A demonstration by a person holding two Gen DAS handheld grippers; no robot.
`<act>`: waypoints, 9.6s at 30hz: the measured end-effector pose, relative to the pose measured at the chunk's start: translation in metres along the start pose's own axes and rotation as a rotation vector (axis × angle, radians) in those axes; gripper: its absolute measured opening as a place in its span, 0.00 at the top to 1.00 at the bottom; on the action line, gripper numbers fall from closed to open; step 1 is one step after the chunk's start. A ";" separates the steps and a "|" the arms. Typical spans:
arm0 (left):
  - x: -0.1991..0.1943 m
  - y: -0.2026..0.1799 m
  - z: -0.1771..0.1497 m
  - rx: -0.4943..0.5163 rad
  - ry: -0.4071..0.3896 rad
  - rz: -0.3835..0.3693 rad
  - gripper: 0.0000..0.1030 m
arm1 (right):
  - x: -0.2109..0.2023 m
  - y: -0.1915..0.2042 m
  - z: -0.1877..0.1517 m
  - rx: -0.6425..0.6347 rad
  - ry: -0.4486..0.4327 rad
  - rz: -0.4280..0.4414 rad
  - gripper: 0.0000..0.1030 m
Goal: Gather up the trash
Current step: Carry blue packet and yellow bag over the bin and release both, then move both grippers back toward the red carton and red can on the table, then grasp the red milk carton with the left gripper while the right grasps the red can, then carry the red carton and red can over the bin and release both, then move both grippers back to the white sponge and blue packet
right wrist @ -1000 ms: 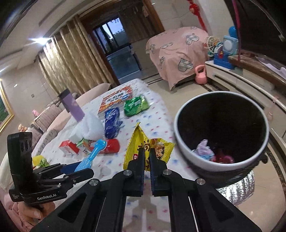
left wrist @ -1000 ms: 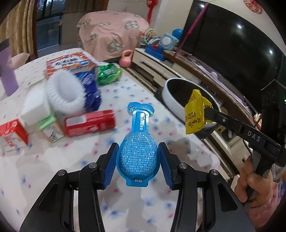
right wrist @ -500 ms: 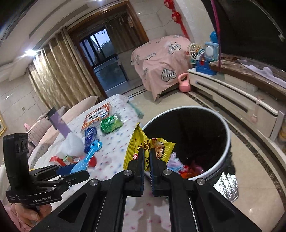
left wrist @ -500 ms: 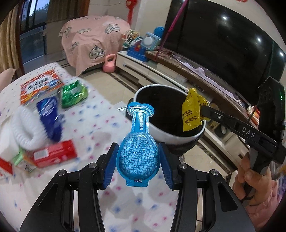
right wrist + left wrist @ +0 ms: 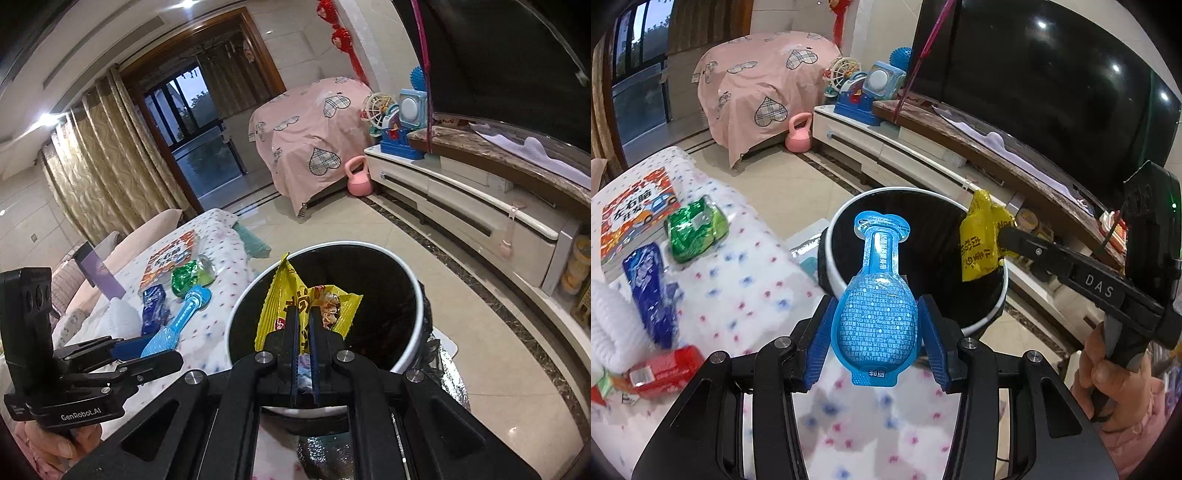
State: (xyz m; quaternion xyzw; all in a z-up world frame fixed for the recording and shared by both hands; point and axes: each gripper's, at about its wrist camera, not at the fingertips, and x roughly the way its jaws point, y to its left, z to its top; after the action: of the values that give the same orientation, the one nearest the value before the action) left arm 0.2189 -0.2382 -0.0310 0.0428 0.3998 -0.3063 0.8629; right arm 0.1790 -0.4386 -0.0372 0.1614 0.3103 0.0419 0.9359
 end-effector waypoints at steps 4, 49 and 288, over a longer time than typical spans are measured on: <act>0.008 -0.008 0.007 0.021 0.006 -0.002 0.56 | 0.005 -0.006 0.002 -0.001 0.008 -0.008 0.95; -0.020 0.049 -0.057 -0.191 0.035 0.020 0.28 | 0.013 0.027 -0.015 -0.008 0.038 0.028 0.21; -0.102 0.216 -0.103 -0.582 -0.112 0.300 0.24 | 0.112 0.180 -0.065 -0.116 0.243 0.257 0.35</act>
State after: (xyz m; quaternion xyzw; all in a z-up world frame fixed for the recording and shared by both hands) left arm 0.2219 0.0198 -0.0642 -0.1639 0.4118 -0.0506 0.8950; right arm 0.2343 -0.2310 -0.0906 0.1394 0.3949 0.1981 0.8862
